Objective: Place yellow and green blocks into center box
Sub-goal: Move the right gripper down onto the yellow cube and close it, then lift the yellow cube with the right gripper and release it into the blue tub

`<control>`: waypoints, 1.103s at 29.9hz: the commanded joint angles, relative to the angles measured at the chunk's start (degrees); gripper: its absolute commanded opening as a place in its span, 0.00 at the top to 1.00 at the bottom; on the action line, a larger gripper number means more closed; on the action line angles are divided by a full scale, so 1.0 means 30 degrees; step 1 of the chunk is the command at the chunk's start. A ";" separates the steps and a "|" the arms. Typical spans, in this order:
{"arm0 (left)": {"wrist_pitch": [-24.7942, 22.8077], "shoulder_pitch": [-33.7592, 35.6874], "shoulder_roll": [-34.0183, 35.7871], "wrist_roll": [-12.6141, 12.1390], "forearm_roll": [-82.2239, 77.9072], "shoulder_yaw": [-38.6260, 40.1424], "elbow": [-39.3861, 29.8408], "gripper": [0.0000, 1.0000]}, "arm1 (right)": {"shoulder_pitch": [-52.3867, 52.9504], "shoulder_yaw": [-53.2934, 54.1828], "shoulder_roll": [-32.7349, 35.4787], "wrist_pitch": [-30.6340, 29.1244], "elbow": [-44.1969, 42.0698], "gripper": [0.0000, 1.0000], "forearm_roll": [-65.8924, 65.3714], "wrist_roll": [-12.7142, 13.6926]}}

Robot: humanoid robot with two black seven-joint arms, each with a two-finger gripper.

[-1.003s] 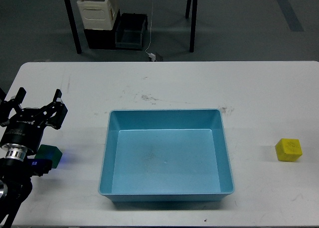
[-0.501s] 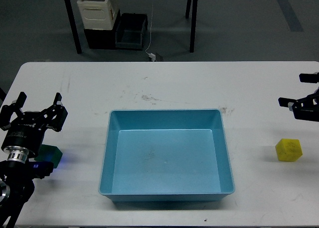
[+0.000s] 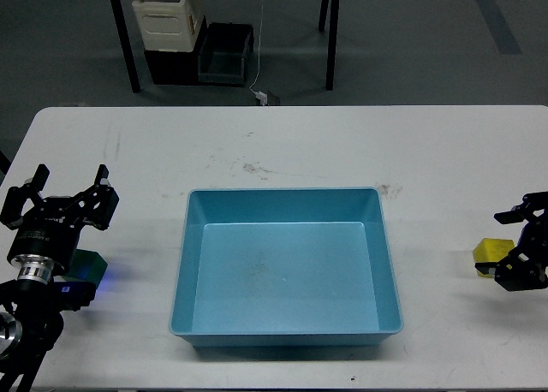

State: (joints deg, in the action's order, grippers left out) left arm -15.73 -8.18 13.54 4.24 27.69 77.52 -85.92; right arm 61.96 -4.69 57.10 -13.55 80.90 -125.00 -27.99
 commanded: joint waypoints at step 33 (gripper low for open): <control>0.0027 0.0030 -0.0118 -0.0005 -0.0031 0.0060 0.0367 0.00 | -0.0118 -0.2247 -0.3038 -0.0143 -0.3879 0.66 0.0000 -0.0002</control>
State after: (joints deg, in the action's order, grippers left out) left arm -15.66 -8.09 13.18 4.21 27.59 77.68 -84.82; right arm 61.41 -11.40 47.90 -13.91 69.34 -125.00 -28.00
